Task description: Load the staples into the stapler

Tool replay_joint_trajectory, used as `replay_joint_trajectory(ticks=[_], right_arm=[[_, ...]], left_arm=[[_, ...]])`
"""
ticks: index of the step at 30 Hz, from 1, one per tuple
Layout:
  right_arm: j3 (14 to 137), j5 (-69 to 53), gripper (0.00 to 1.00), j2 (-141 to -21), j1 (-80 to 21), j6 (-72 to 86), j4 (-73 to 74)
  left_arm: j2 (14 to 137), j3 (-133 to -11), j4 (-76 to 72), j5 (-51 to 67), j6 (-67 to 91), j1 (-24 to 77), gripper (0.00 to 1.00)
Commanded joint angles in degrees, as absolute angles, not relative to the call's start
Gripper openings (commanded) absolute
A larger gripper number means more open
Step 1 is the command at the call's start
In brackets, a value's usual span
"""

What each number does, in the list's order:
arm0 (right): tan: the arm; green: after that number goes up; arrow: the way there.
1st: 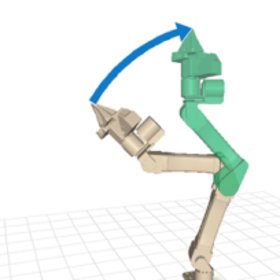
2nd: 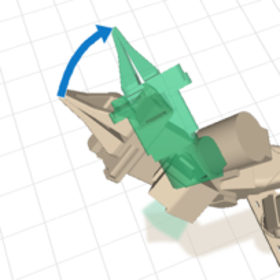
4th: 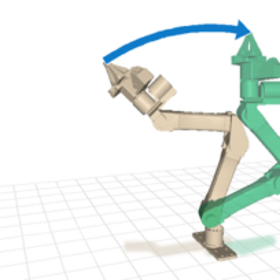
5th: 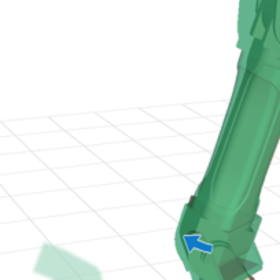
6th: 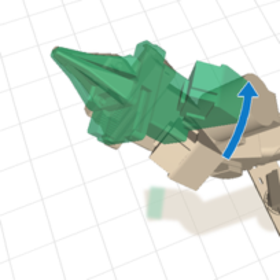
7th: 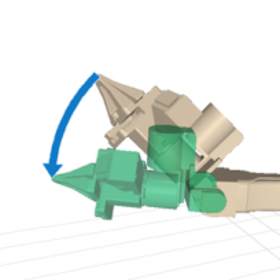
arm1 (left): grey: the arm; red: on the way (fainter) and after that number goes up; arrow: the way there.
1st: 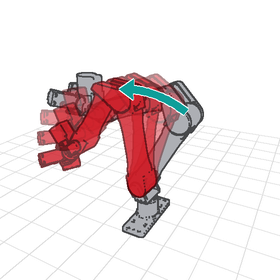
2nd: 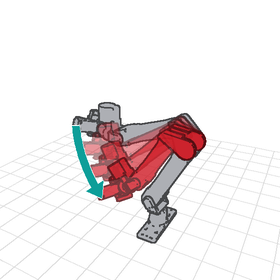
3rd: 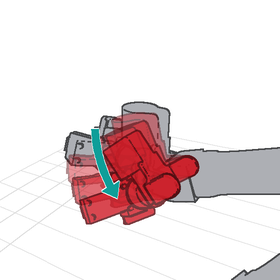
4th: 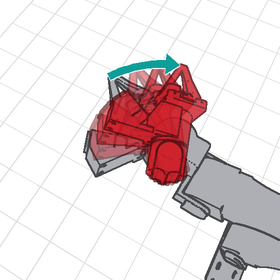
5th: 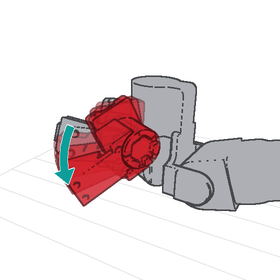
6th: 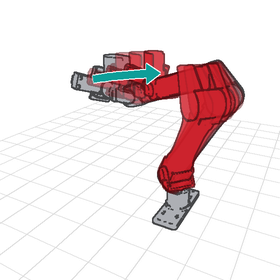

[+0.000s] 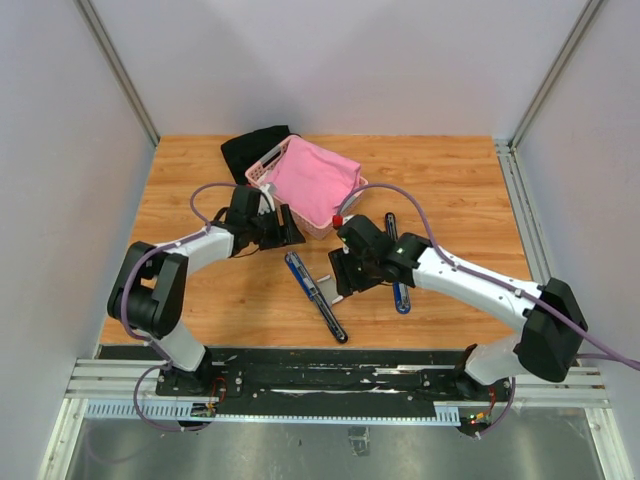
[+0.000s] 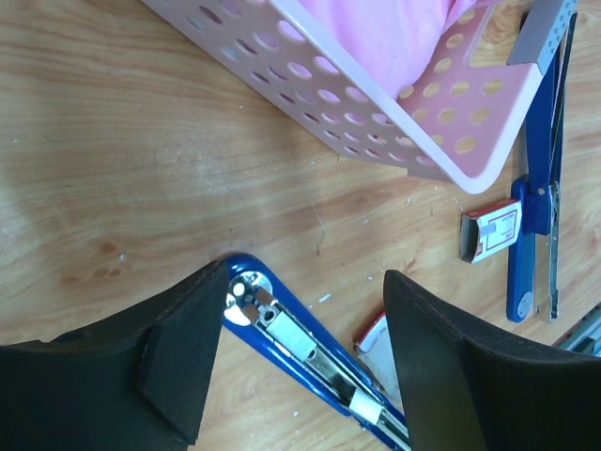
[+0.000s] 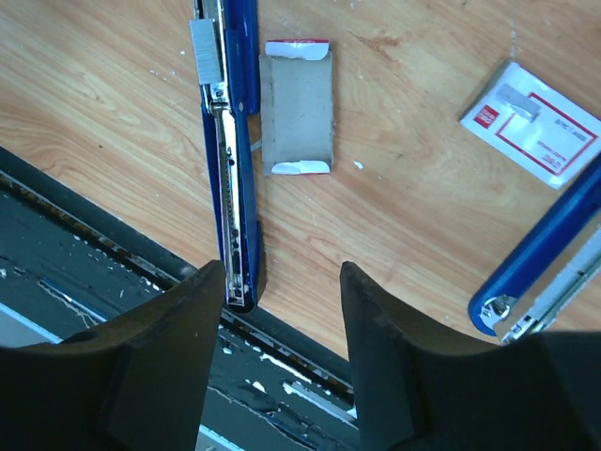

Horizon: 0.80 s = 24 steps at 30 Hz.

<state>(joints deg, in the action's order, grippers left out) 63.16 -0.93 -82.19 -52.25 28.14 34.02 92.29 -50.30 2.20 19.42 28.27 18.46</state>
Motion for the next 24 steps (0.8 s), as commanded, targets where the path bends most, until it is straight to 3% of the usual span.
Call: replay_joint_trajectory(ticks=[1, 5, 11, 16, 24], right_arm=[[62.55, 3.64, 0.48, -79.16, -52.73, 28.1, 37.37], [62.53, 5.24, 0.48, -78.51, -52.76, 28.36, 38.5], [63.34, 5.8, 0.67, -78.44, -52.69, 28.22, 38.8], [63.25, 3.48, 0.75, -78.01, -52.74, 27.32, 36.08], [62.64, -0.79, 0.75, -79.05, -52.78, 24.34, 32.01]], left_arm=[[94.3, -49.56, -6.43, 24.38, 25.74, 18.5, 0.71], [96.42, -49.06, -10.22, 28.01, 25.25, 18.64, 0.71], [96.62, -47.6, -9.43, 31.22, 23.31, 18.8, 0.71], [93.45, -43.52, -9.42, 32.74, 24.24, 18.82, 0.71], [86.08, -37.48, -8.55, 33.92, 27.67, 18.88, 0.71]])
